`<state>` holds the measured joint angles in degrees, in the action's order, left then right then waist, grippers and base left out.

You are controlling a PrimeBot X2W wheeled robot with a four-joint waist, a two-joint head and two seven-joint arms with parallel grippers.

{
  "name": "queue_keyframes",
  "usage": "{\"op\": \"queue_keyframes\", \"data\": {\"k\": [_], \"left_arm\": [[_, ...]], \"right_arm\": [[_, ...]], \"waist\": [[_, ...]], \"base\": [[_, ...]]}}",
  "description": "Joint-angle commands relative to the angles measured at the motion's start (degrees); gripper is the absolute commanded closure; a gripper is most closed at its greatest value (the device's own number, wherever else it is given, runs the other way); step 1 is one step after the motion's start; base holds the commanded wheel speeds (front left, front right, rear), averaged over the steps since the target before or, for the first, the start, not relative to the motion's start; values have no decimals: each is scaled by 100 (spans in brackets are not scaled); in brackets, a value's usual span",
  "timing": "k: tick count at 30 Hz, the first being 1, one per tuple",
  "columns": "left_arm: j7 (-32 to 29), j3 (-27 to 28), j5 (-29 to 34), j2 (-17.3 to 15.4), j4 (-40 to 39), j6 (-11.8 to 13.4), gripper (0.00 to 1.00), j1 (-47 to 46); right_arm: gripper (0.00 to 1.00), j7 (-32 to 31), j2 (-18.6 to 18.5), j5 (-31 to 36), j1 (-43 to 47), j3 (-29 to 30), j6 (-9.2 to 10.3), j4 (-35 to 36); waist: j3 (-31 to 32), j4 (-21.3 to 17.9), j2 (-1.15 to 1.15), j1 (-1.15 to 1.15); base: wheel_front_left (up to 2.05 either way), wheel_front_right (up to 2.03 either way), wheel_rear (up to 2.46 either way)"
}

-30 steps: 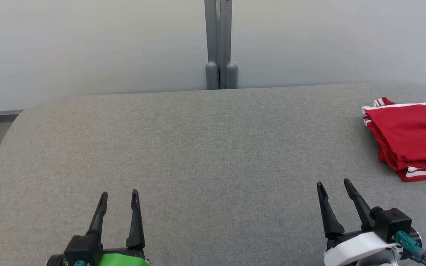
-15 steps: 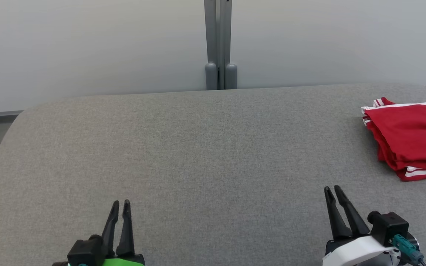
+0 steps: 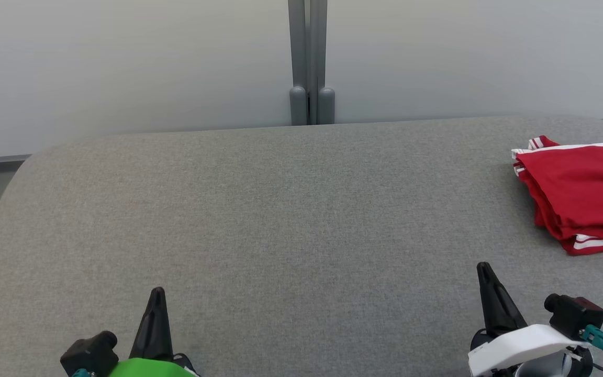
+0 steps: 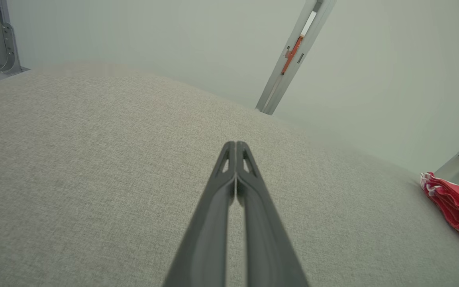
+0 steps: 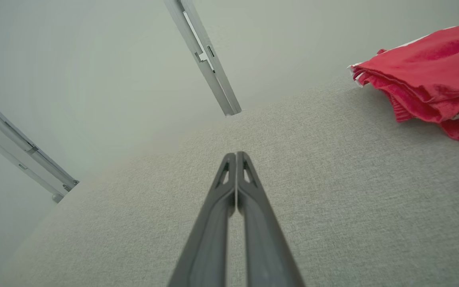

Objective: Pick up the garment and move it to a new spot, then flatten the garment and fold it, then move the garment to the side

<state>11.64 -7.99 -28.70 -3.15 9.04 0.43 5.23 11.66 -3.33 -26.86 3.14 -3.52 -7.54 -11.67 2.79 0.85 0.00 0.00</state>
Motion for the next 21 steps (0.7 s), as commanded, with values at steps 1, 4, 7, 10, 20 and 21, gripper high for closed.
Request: {"op": "queue_keyframes", "data": {"k": [1,4,7,10,20,21], "left_arm": [[-36,54,-243,-54,-58,-39,100,-200],[-99,96,-540,-68,-25,-75,100,-250],[-157,135,-806,-80,5,-108,100,-293],[-217,176,-1084,-91,34,-142,100,-338],[-405,308,-1904,-118,96,-241,100,-468],[-427,323,-1992,-120,101,-253,100,-478]], "right_arm": [[100,-48,-38,-257,-169,38,1,63],[100,-114,-47,-558,-209,66,1,50],[100,-175,-54,-829,-241,91,2,39],[100,-240,-61,-1109,-274,119,2,28],[100,-437,-77,-1940,-374,208,2,-5],[100,-458,-78,-2026,-386,218,3,-8]], "waist": [[-4,-1,0,0],[-12,-3,0,0],[-19,-6,0,0],[-28,-8,0,0],[-54,-15,0,0],[-57,-16,0,0]], "base": [[0,0,0],[0,0,0],[0,0,0],[0,0,0],[0,0,0],[0,0,0]]}}
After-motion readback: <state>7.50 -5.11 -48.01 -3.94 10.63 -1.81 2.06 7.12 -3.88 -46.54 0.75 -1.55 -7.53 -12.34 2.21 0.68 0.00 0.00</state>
